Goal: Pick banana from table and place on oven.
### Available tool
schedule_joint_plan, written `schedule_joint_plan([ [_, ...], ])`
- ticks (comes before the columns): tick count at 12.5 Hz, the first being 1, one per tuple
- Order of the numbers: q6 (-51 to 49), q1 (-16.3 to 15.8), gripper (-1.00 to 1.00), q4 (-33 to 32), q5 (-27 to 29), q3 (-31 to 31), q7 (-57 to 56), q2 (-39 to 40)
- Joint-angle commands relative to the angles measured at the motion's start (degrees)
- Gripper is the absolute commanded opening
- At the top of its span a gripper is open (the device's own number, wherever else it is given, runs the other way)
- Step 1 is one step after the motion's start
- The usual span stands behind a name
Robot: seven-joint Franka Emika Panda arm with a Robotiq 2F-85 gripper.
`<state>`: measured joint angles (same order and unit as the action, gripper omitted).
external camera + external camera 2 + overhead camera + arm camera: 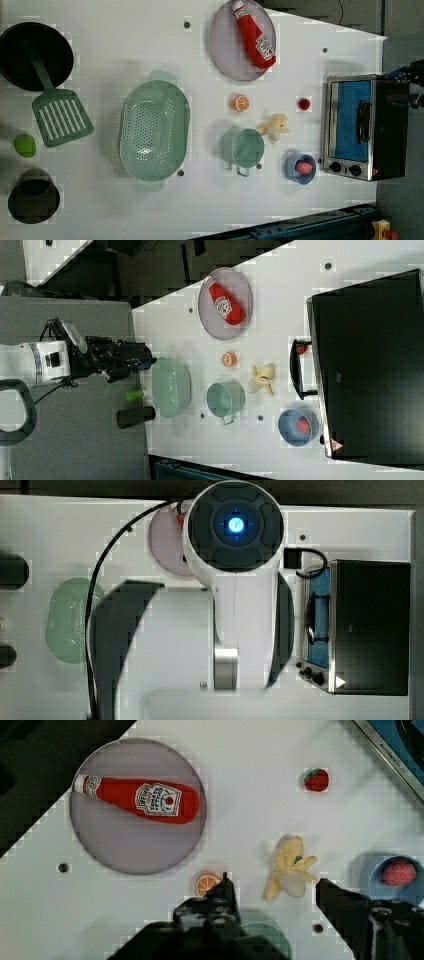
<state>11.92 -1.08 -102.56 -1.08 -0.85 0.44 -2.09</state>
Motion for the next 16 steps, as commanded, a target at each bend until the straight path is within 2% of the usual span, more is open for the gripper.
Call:
schedule_joint_plan([
  [1, -11.0, 2.7, 0.59, -17.6, -0.6, -1.8, 3.7, -26.7],
  [3, -10.7, 2.7, 0.99, -17.7, -0.5, -1.8, 3.7, -26.7],
  [8, -8.8, 2.4, 1.0, -18.5, -0.5, -1.7, 3.7, -22.2],
  [16, 12.3, 2.3, 1.0, -21.2, -0.5, -1.6, 3.6, -0.8],
])
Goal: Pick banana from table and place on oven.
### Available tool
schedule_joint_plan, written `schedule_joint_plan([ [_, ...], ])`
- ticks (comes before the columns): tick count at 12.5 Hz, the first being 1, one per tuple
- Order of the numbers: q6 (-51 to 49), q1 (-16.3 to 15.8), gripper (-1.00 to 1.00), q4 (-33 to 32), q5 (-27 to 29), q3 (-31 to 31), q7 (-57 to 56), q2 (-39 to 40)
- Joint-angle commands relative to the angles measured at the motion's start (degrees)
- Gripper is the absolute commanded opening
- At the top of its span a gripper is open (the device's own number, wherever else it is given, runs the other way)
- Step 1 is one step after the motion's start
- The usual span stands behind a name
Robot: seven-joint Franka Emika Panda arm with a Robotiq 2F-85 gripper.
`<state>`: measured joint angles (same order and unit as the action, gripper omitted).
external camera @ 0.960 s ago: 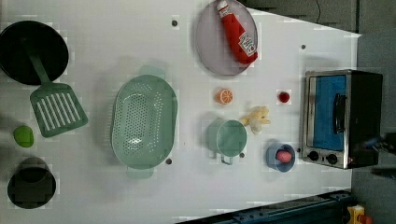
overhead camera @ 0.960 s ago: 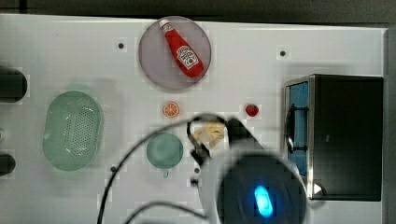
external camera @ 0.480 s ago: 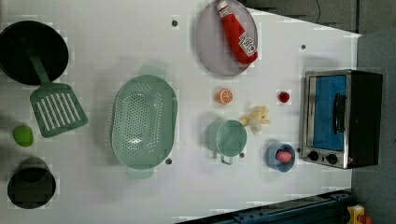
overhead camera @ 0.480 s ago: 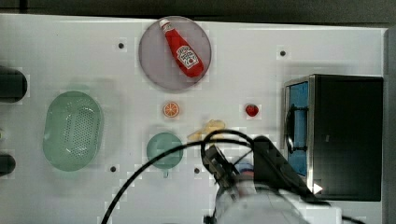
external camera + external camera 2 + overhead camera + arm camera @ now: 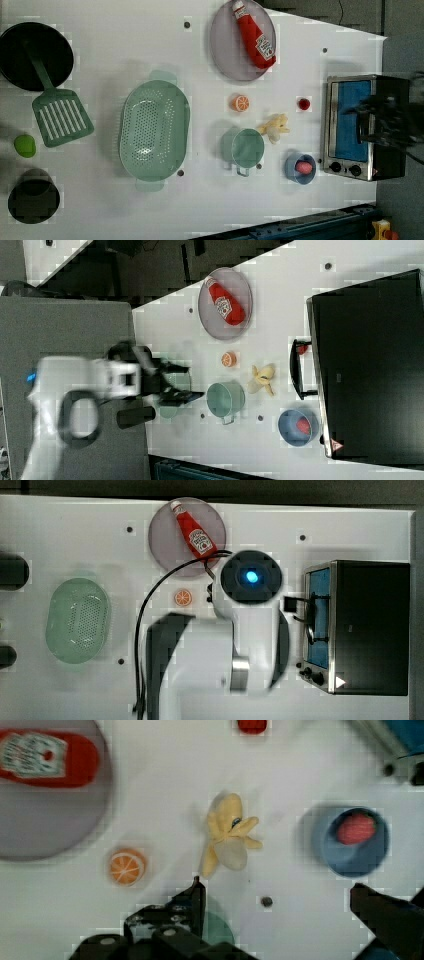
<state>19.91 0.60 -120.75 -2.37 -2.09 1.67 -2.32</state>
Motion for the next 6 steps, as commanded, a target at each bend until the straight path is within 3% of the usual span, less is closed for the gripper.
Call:
schedule_joint_plan([
  [1, 8.3, 0.6, 1.0, -4.5, 0.7, -0.3, 2.3, 1.0],
  [6, 27.7, 0.6, 1.0, -15.2, 0.8, -0.3, 2.3, 7.6],
])
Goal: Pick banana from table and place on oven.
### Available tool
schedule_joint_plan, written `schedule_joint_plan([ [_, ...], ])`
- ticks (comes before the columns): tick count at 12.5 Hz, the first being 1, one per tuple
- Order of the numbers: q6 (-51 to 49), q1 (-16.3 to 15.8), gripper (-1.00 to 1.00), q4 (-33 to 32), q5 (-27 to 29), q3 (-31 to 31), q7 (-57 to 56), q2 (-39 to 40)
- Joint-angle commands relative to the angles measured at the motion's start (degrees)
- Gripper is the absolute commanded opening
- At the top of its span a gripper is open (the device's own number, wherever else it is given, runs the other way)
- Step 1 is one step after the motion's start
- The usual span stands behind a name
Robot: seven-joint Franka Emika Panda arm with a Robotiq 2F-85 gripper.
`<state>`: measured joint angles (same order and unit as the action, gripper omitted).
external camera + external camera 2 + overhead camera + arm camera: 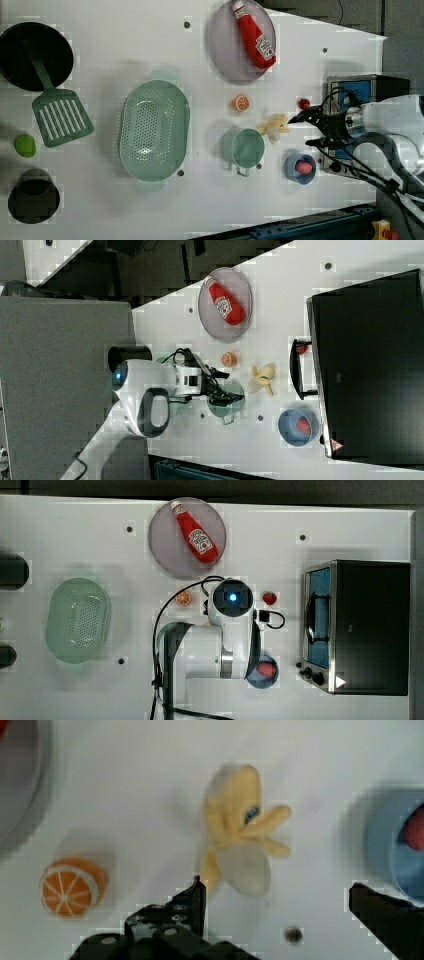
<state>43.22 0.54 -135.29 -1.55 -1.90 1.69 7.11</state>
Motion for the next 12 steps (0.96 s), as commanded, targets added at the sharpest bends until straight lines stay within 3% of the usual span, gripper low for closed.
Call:
schedule_joint_plan([
  [1, 7.6, 0.6, 1.0, -2.3, -0.1, -0.4, 2.3, -0.3],
  [9, 19.8, 0.5, 1.0, -3.7, -0.1, 0.2, 2.3, 12.6],
  [12, 20.9, 0.5, 0.18, -3.7, -0.1, 0.7, 2.3, 13.2],
])
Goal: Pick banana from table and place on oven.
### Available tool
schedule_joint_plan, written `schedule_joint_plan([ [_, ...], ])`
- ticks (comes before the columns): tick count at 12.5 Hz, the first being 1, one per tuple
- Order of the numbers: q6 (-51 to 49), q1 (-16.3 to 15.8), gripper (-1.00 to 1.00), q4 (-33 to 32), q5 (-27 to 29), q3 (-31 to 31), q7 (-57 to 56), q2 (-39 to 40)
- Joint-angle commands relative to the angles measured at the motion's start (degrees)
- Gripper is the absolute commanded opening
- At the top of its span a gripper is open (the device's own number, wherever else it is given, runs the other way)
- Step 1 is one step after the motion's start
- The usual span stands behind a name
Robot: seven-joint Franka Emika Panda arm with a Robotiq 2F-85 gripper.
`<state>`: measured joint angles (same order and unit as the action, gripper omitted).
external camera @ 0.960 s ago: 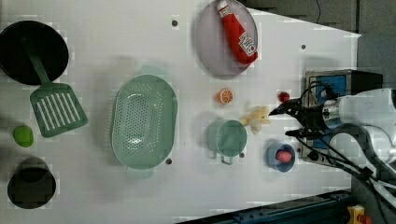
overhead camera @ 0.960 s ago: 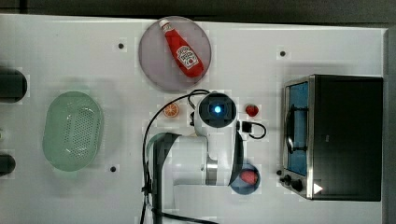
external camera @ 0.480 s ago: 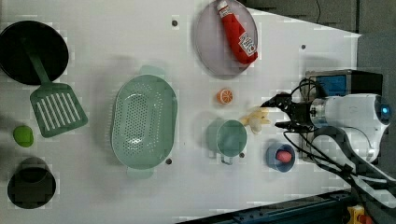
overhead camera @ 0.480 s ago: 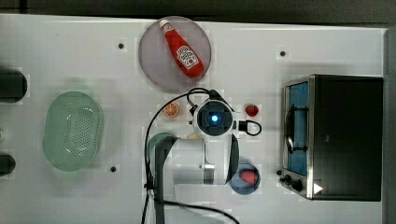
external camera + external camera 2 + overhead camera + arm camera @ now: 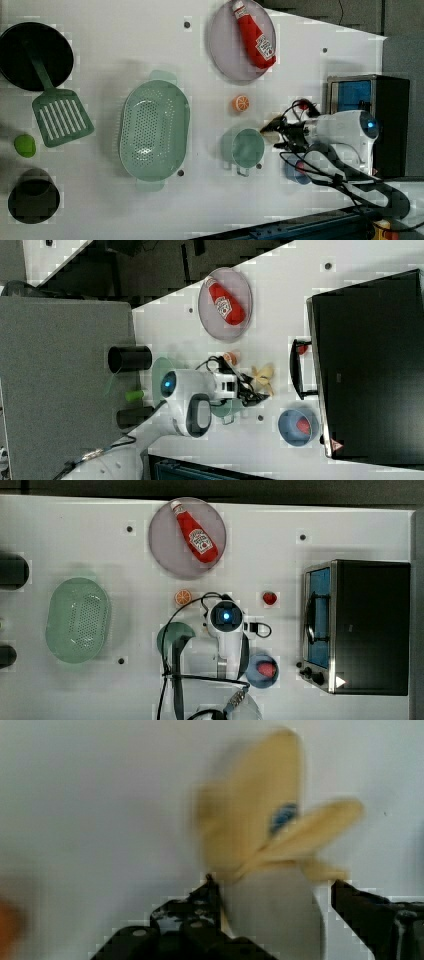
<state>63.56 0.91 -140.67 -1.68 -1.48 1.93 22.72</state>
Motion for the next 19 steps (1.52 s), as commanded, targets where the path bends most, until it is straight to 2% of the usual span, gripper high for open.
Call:
schedule_joint_plan([
  [1, 0.6, 0.1, -0.06, 1.6, 0.1, 0.4, 2.1, -2.6],
  [3, 0.6, 0.1, -0.48, 1.6, 0.1, 0.4, 2.1, -2.7],
  [6, 0.5, 0.1, -0.5, 1.6, 0.1, 0.5, 2.1, -5.7],
  [9, -1.8, 0.1, -0.5, 2.2, 0.1, 0.5, 2.1, -14.7],
  [12, -16.7, 0.0, -0.5, 6.2, 0.1, 0.5, 2.1, -23.9],
  [14, -27.2, -0.1, -0.5, 11.5, 0.1, 0.6, 2.1, -28.3],
  [17, -39.5, 0.8, -0.5, 20.0, 0.1, -1.9, 2.0, -30.9],
  [19, -41.7, 1.8, -0.5, 24.0, 0.1, -5.6, -2.1, -30.4],
])
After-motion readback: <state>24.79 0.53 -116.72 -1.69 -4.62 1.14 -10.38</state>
